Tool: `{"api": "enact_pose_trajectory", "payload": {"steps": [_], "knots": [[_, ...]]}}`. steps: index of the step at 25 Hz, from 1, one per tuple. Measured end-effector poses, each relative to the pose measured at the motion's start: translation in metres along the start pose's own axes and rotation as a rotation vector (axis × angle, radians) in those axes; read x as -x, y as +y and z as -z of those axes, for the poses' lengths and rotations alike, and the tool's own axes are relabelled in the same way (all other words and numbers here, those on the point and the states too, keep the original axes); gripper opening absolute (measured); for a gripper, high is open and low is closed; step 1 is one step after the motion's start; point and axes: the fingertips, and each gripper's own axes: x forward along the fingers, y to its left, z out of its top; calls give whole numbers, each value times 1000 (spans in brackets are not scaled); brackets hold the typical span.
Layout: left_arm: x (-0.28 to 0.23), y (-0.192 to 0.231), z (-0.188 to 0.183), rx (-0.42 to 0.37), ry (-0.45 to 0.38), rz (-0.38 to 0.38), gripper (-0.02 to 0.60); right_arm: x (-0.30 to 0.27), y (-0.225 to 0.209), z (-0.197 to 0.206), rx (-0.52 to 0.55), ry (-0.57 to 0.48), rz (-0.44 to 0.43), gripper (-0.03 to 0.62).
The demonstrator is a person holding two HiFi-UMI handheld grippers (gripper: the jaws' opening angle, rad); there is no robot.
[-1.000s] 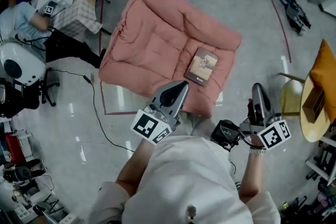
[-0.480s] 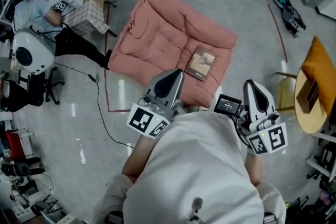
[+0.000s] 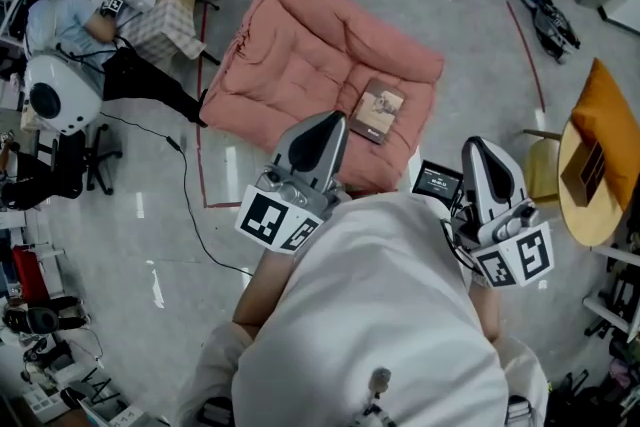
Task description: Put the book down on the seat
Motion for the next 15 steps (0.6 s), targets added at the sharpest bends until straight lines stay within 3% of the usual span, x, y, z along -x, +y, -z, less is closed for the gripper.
{"api": "enact_pose_trajectory", "payload": {"steps": [15], "knots": [[-10,-22,21,-9,19,-28,8,0,-13,30,35,92,-61,26]]}}
